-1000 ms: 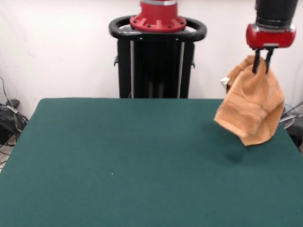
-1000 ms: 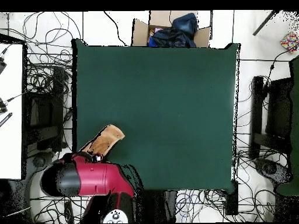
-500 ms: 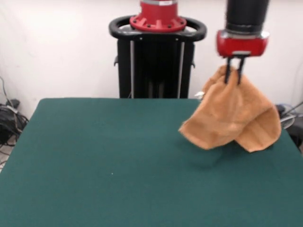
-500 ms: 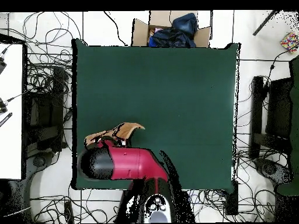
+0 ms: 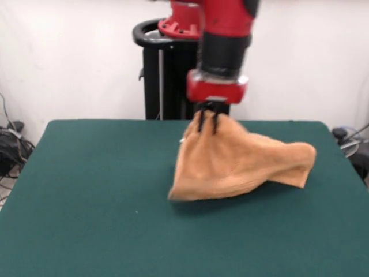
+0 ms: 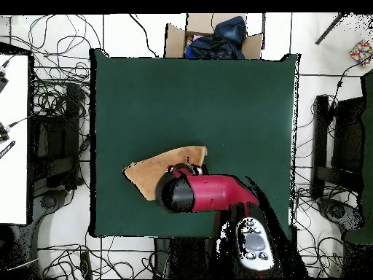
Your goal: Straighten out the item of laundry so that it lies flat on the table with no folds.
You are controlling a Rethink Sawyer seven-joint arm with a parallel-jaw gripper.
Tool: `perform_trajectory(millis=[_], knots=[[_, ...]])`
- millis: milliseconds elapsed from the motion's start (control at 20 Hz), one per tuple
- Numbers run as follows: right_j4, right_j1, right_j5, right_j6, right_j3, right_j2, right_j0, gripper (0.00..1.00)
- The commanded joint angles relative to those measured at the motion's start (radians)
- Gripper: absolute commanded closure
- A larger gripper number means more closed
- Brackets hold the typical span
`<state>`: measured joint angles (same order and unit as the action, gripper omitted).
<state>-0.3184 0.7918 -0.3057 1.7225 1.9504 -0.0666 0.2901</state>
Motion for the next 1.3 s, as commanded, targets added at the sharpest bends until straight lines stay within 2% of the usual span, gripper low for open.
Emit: perform_trajectory(millis=[50,400,500,750,900,1100,1250,1300], knots=[[-0.195,-0.191,0.066,-0.152,-0.161,-0.117,0.102,1.0],[-0.311,-0.31,-0.01,-0.171,-0.234,-0.178,0.195,1.0],[-0.324,-0.333,-0.038,-0.184,-0.23,-0.209,0.223,1.0],[-0.348,-0.376,-0.059,-0.14,-0.205,-0.208,0.229,1.0],[-0.36,-0.387,-0.009,-0.059,-0.188,-0.17,0.195,1.0],[-0.329,-0.404,0.116,0.137,-0.15,-0.063,0.114,1.0],[-0.314,-0.375,0.168,0.161,-0.107,-0.053,0.085,1.0],[-0.299,-0.366,0.188,0.158,-0.093,-0.046,0.076,0.0]])
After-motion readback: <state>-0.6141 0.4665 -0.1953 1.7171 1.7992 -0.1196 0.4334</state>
